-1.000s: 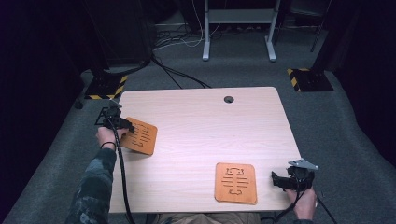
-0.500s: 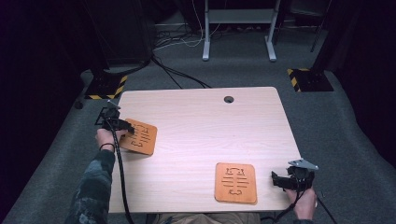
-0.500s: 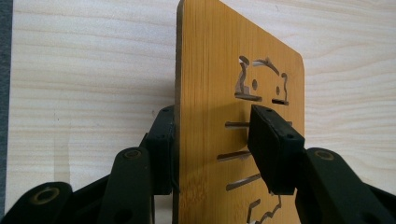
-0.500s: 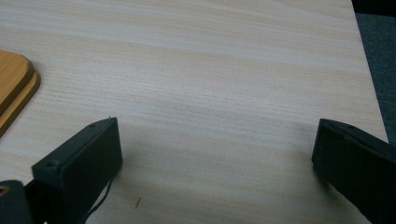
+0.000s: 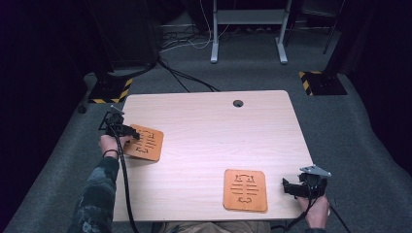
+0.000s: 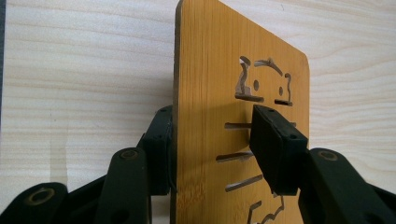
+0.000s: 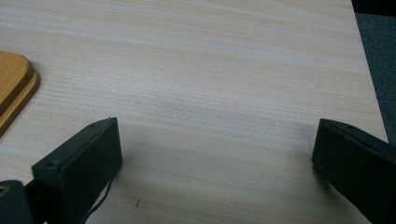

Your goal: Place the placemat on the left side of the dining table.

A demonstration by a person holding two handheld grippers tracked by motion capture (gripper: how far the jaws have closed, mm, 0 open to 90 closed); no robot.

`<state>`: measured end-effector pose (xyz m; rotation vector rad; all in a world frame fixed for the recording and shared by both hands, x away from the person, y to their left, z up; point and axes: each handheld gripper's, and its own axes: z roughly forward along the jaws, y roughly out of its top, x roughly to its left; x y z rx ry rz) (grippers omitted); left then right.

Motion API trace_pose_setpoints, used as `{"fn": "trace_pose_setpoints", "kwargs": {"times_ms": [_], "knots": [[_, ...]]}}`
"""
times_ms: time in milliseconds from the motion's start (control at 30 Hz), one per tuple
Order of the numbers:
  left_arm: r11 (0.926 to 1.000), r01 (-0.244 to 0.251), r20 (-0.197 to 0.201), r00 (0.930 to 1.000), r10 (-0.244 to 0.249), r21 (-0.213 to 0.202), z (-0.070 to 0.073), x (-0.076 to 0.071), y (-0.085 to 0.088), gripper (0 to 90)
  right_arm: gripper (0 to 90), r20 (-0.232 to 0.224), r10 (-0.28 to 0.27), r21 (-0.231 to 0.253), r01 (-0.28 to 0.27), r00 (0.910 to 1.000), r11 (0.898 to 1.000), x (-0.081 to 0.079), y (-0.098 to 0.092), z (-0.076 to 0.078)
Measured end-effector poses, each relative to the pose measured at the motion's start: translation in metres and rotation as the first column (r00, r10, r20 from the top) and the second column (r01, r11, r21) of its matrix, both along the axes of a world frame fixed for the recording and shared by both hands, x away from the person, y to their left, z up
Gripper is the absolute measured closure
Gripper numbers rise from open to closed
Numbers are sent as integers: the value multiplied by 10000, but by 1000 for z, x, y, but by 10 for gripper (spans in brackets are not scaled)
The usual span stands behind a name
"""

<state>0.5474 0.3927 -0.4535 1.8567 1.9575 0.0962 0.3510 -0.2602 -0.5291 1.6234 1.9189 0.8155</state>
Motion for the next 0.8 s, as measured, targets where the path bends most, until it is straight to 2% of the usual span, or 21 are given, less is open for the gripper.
{"fn": "trace_pose_setpoints", "kwargs": {"times_ms": [167,233,400,433,500,633,800], "knots": [[10000,68,-44,10000,-68,-1,-2,0,1,512,7,-27,-33,18,33,10000,10000,0,0,0],[9999,-98,-109,9999,97,-54,-3,0,1,508,7,-22,-35,22,35,10000,10000,0,0,0],[10000,15,-72,10000,-15,-29,-5,1,2,497,7,-28,-36,24,36,10000,10000,0,0,0],[10000,24,-91,10000,-24,10,-5,1,2,494,7,-25,-39,23,39,10000,10000,0,0,0],[9991,91,-137,9999,-86,410,-5,1,1,491,7,-21,-39,23,39,10000,10000,0,0,0],[9998,18,-158,9999,-15,210,-9,1,2,490,8,-21,-37,21,37,10000,10000,0,0,0],[9998,-72,-204,9998,75,173,-12,1,3,485,7,-28,-35,21,35,10000,10000,0,0,0]]}}
